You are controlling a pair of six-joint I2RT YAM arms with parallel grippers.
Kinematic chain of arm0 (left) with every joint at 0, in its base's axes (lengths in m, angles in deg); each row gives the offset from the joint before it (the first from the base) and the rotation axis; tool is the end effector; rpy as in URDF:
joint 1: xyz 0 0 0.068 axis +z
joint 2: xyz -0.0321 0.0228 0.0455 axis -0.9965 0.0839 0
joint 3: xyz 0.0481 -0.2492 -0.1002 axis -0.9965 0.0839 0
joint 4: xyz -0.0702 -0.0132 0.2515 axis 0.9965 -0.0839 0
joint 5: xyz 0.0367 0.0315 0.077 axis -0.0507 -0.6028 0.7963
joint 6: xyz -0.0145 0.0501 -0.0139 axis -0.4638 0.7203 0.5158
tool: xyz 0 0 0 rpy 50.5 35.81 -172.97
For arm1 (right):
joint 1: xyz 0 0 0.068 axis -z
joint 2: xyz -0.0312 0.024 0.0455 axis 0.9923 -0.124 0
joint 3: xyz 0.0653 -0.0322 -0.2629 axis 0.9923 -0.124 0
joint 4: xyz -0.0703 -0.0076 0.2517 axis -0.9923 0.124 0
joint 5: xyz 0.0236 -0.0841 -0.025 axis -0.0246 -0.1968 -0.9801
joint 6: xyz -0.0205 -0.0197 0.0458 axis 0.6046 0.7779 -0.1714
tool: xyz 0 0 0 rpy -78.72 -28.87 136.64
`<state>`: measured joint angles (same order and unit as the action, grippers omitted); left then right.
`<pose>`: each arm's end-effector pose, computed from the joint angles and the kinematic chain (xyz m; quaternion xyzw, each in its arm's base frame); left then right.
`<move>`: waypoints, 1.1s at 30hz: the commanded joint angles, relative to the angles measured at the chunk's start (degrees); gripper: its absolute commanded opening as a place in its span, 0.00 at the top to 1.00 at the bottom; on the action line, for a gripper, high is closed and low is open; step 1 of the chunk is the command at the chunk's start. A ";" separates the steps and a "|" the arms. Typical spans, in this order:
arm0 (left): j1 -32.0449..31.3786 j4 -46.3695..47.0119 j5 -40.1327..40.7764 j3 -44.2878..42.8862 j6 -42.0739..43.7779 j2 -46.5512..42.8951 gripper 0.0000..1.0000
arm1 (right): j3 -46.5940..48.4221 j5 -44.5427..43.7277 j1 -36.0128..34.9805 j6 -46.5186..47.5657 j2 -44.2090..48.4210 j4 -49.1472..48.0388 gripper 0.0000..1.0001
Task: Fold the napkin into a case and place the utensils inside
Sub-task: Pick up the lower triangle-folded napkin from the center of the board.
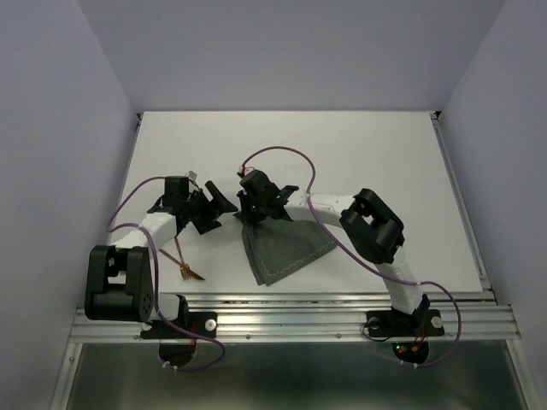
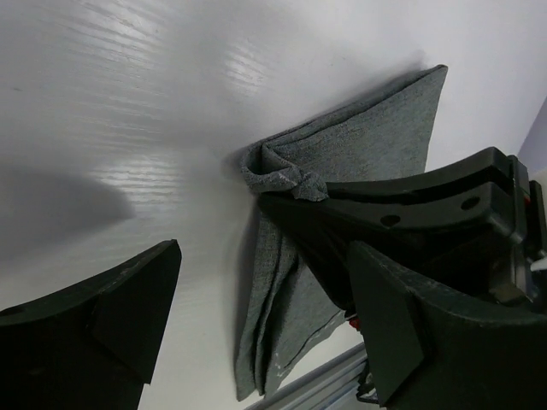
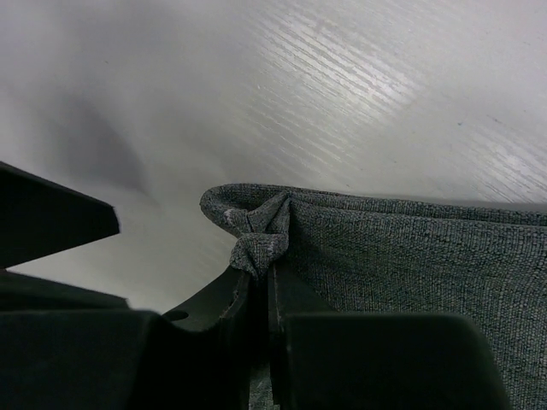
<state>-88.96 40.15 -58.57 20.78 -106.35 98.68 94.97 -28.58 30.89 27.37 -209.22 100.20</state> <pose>0.2630 -0.0336 0.1920 -0.1689 0.8774 -0.3399 0.2933 0.2956 0.3800 0.1641 -0.2021 0.9044 0.2503 0.2802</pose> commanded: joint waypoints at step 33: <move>-4.84 19.20 -5.10 -0.30 -14.60 17.57 0.62 | -1.31 6.09 -0.13 1.80 5.04 -4.37 0.99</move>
<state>-92.89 58.55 -62.92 21.02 -121.02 116.10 93.95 -22.90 31.06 28.09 -208.89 98.87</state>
